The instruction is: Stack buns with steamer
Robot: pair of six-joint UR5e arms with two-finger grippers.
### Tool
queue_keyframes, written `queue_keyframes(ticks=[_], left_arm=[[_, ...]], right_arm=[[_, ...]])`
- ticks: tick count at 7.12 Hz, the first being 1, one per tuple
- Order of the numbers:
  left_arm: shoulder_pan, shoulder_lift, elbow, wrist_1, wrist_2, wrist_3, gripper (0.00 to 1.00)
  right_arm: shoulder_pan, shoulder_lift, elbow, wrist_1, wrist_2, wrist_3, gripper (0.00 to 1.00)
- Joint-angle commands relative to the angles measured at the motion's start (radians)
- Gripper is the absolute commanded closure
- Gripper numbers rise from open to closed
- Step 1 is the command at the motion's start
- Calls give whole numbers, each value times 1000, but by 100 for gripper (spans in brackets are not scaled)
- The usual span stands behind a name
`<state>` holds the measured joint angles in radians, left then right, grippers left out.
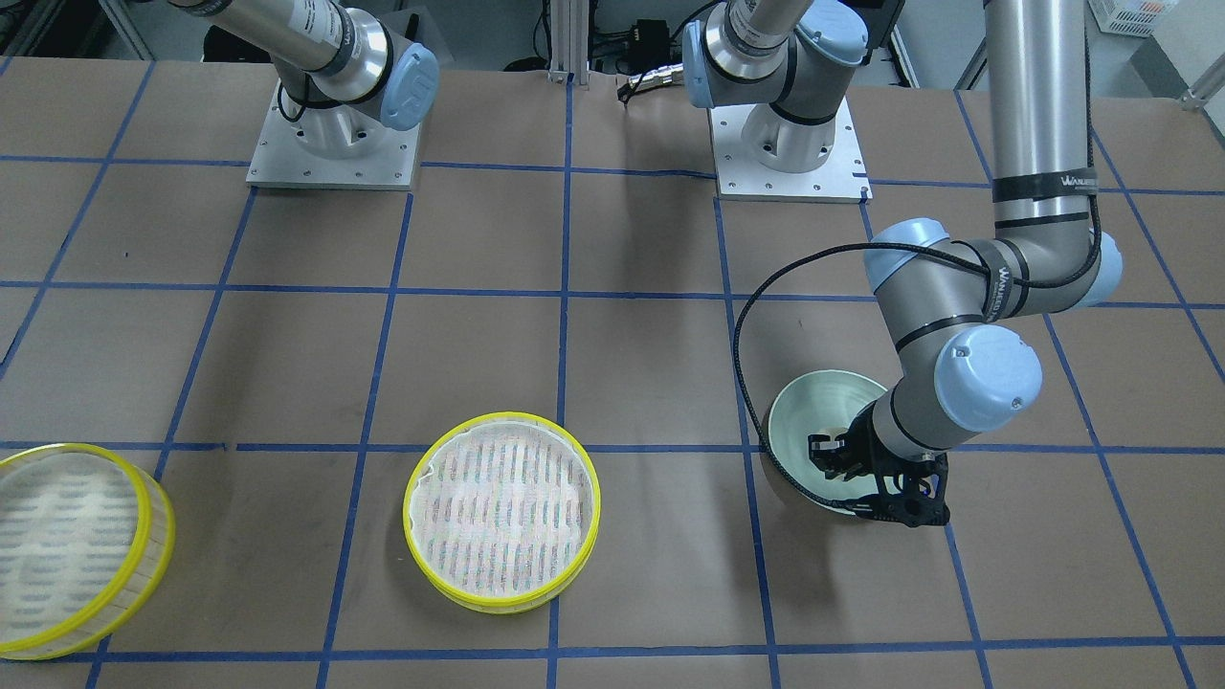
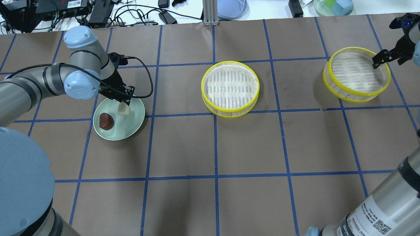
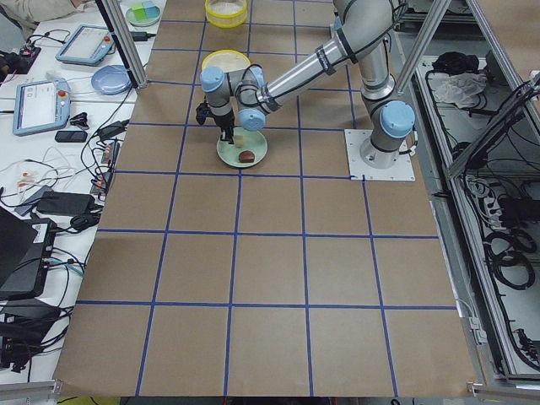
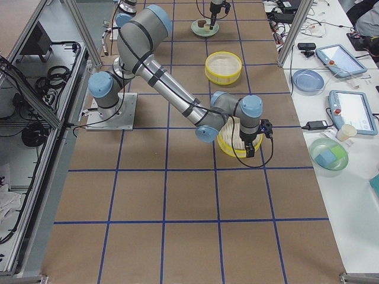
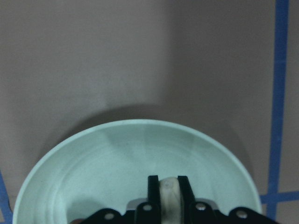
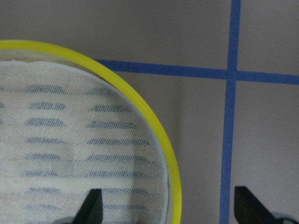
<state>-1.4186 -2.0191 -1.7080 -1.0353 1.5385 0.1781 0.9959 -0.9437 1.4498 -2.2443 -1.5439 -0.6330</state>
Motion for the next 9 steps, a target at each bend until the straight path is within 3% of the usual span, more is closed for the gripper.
queue_keyframes(ticks=[1, 3, 4, 5, 9], left_arm=[[-48, 13, 120, -9, -183, -310, 100], [-133, 5, 146, 76, -233, -580, 100], [-155, -15, 143, 146, -391, -668, 100], [-170, -24, 143, 159, -424, -702, 100], [-302, -99, 125, 240, -422, -844, 100]], right_arm=[[-3, 11, 4, 46, -2, 25, 4], [-17, 13, 4, 52, -8, 22, 11], [-17, 13, 4, 54, -9, 22, 15], [-19, 13, 4, 55, -7, 24, 32], [-20, 10, -2, 75, 5, 26, 66]])
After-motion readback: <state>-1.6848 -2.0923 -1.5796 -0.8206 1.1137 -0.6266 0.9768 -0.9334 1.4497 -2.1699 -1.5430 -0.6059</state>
